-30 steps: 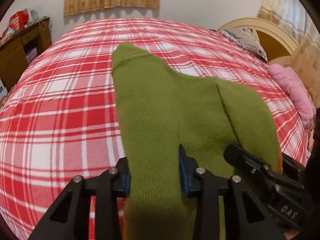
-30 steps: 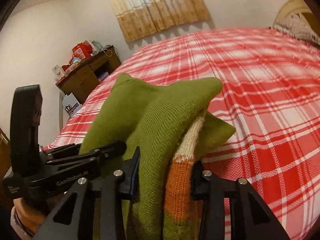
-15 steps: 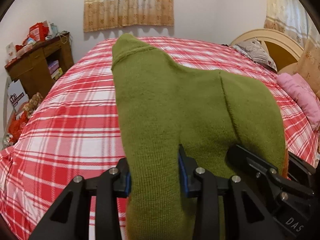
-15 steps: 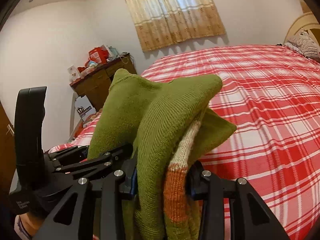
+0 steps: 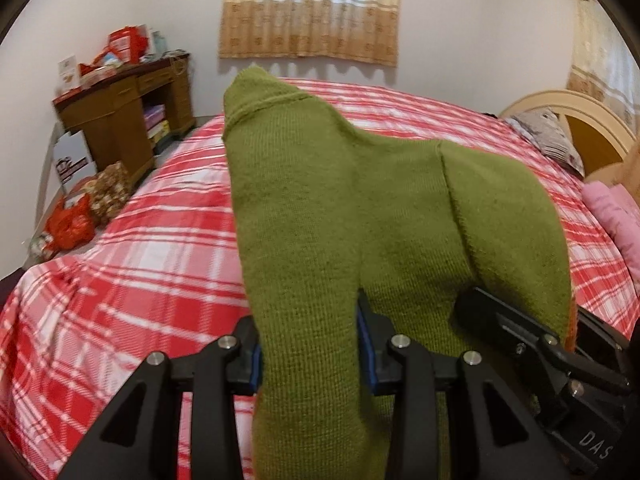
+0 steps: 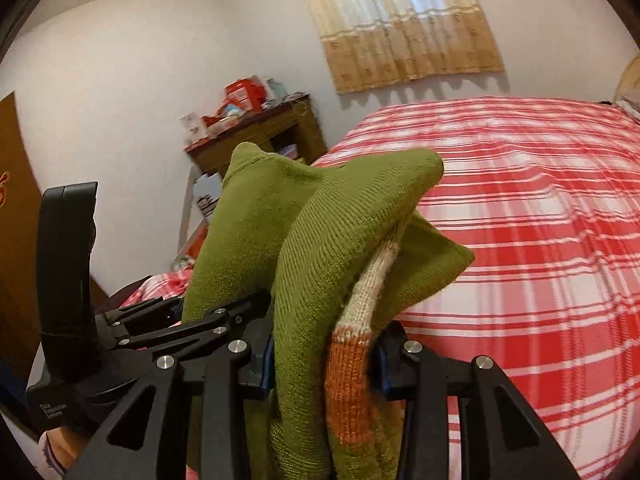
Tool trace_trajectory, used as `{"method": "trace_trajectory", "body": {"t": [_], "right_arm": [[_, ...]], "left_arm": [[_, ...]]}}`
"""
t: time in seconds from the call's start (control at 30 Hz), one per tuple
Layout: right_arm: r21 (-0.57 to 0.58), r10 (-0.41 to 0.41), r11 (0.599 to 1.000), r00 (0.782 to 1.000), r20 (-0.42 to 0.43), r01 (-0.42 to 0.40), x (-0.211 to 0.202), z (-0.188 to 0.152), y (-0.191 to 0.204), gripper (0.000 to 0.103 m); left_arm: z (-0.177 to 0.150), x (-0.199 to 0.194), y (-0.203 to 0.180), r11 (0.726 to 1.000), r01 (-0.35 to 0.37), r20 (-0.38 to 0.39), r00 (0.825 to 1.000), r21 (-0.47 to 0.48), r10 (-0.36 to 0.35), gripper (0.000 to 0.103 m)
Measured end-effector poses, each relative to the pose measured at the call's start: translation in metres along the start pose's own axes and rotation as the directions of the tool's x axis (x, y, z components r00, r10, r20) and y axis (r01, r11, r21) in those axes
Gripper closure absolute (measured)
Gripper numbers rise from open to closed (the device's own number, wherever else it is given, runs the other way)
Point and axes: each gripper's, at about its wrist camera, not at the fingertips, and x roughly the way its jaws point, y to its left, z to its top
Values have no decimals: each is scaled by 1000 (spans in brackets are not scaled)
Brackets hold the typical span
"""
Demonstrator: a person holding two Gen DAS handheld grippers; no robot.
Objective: Fold small clothes
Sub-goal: 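Lift the folded sweater with both tools and carry it toward the bed edge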
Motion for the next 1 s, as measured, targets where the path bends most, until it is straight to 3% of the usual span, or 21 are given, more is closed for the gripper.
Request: {"method": "trace_trajectory", "body": {"t": [0.23, 0.57, 0.87, 1.0], "right_arm": [[-69, 115, 991, 992, -43, -118, 38, 9, 57, 64], [-102, 269, 955, 959, -87, -278, 116, 14, 121, 65], [-151, 200, 963, 969, -144, -221, 218, 12, 110, 65], [-113, 189, 971, 966, -176, -211, 236, 11, 92, 65]], "left_arm": [[-2, -9, 53, 992, -95, 5, 995, -84, 96, 65], [1, 2, 134, 951, -259, -11, 965, -169, 260, 65], [-2, 75, 170, 920, -361, -86, 932, -154, 351, 65], [-1, 74, 170, 923, -350, -78, 937, -159, 341, 64]]}}
